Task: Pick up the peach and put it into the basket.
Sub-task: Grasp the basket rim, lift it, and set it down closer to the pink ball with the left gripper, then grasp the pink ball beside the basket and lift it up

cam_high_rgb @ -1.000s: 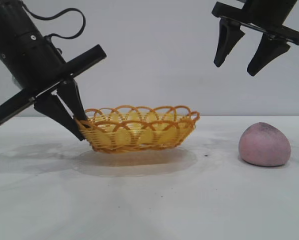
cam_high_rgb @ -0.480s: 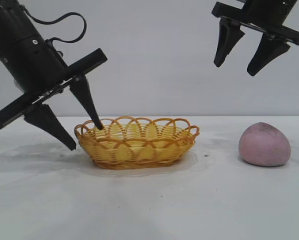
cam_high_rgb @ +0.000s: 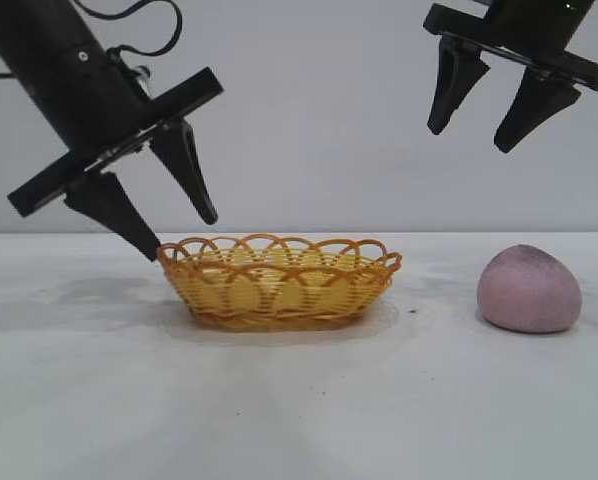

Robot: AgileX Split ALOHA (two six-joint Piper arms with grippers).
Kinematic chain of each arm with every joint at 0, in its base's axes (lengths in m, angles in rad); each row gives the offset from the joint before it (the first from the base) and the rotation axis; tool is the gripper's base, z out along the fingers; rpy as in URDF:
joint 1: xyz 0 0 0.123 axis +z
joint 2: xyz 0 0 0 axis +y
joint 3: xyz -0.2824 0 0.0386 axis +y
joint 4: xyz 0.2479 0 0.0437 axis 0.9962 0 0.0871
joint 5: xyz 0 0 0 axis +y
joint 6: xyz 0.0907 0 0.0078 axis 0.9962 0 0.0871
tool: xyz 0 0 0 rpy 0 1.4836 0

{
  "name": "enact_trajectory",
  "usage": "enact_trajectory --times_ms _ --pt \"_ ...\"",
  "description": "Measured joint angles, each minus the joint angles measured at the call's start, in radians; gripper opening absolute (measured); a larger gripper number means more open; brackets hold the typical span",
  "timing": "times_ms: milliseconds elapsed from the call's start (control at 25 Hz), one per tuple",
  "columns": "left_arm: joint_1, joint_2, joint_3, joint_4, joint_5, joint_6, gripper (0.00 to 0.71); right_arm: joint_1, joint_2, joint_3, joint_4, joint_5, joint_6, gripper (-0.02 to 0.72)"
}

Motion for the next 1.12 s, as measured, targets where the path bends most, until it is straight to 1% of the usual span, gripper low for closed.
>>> enact_trajectory --times_ms 160,240,360,480,560,640,760,880,1120 --pt "0.000 0.000 -0.055 0.087 0.082 -0.011 0.329 0.000 0.000 0.000 0.000 0.000 0.000 0.465" --pt "0.000 0.000 -0.087 0.158 0.133 -0.024 0.329 0.000 0.000 0.000 0.000 0.000 0.000 0.465" --pt "0.000 0.000 -0.167 0.333 0.228 -0.087 0.329 0.000 0.000 0.000 0.000 0.000 0.000 0.465" --pt "0.000 0.000 -0.244 0.546 0.327 -0.168 0.329 0.000 0.000 0.000 0.000 0.000 0.000 0.465" --pt "0.000 0.000 -0.271 0.678 0.385 -0.195 0.329 0.000 0.000 0.000 0.000 0.000 0.000 0.465" --pt "0.000 0.000 -0.276 0.747 0.423 -0.206 0.329 0.000 0.000 0.000 0.000 0.002 0.000 0.465" --pt "0.004 0.000 -0.276 0.791 0.438 -0.206 0.329 0.000 0.000 0.000 0.000 0.002 0.000 0.465" --pt "0.035 0.000 -0.276 0.793 0.438 -0.199 0.329 0.000 0.000 0.000 0.000 0.003 0.000 0.465" --pt "0.149 0.000 -0.276 0.793 0.438 -0.161 0.329 0.000 0.000 0.000 -0.006 0.018 0.000 0.465"
